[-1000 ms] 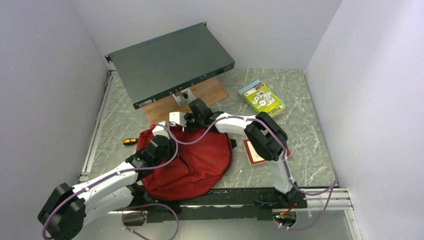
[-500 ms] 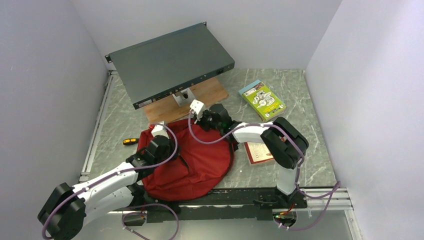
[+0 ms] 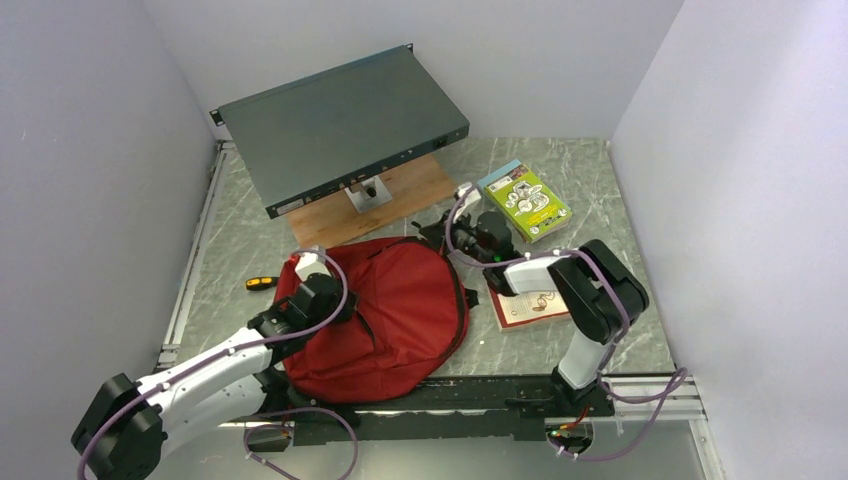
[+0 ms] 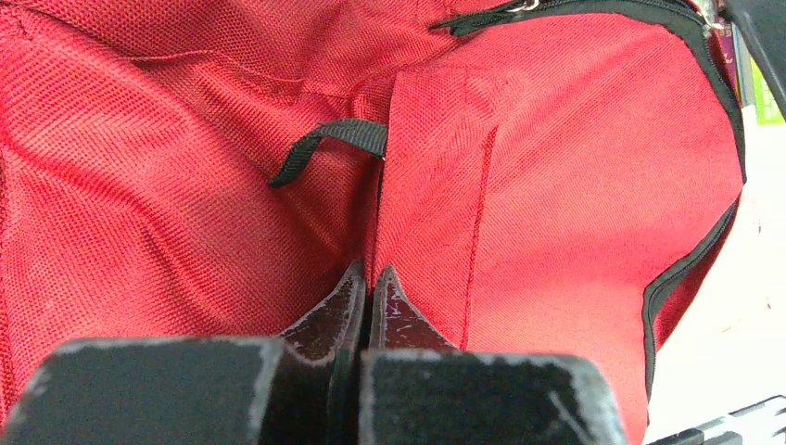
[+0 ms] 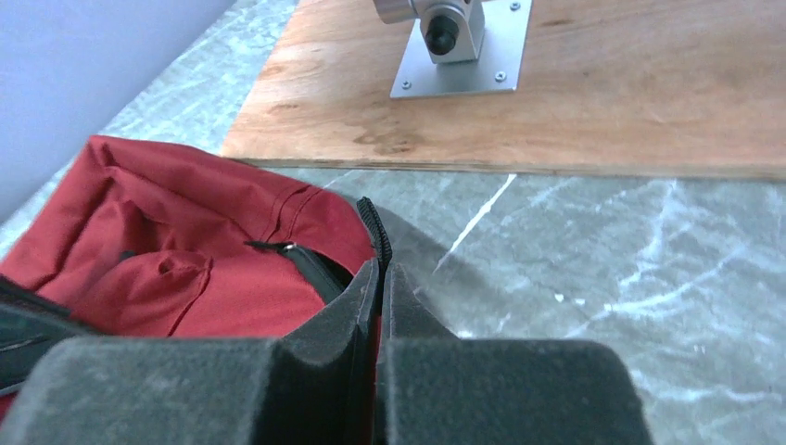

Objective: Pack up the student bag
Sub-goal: Unzip the student bag at the center of the board.

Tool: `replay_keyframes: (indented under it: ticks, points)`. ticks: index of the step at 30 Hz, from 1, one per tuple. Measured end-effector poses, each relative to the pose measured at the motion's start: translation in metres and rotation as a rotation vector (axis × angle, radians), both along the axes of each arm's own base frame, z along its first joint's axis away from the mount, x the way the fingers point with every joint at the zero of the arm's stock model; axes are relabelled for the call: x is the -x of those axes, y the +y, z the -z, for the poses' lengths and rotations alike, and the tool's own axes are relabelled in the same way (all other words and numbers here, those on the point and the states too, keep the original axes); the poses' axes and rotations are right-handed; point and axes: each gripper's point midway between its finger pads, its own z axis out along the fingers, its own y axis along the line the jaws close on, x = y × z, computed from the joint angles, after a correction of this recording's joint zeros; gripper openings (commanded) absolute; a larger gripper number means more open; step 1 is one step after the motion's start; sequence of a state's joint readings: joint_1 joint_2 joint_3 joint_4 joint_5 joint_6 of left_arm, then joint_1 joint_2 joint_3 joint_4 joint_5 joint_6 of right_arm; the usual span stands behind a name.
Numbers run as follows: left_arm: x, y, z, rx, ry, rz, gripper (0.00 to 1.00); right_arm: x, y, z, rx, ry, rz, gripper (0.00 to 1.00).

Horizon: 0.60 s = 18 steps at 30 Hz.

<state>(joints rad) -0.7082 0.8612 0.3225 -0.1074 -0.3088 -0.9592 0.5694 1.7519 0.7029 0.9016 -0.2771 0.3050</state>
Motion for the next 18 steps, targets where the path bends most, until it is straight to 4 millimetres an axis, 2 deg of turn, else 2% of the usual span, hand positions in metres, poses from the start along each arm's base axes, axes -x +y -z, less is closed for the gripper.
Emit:
replay_keyframes:
  ticks: [3,6,10,13,18]
  points:
    - [0.000,0.003,-0.001,0.002,0.001,-0.016,0.00,0.007,-0.014,-0.006,-0.040,0.031,0.002,0.00]
    - [0.001,0.005,-0.002,-0.010,0.004,-0.023,0.00,0.019,-0.024,-0.021,-0.046,0.015,-0.002,0.00]
    - [0.001,0.007,-0.003,-0.049,0.017,-0.011,0.00,0.034,-0.031,-0.036,-0.049,-0.009,-0.015,0.00]
    - [0.000,0.007,-0.005,-0.089,0.023,0.012,0.01,0.043,-0.035,-0.040,-0.052,0.016,-0.020,0.00]
    - [0.001,0.008,-0.017,-0.152,0.021,0.078,0.53,0.047,-0.039,-0.036,-0.059,0.087,-0.002,0.00]
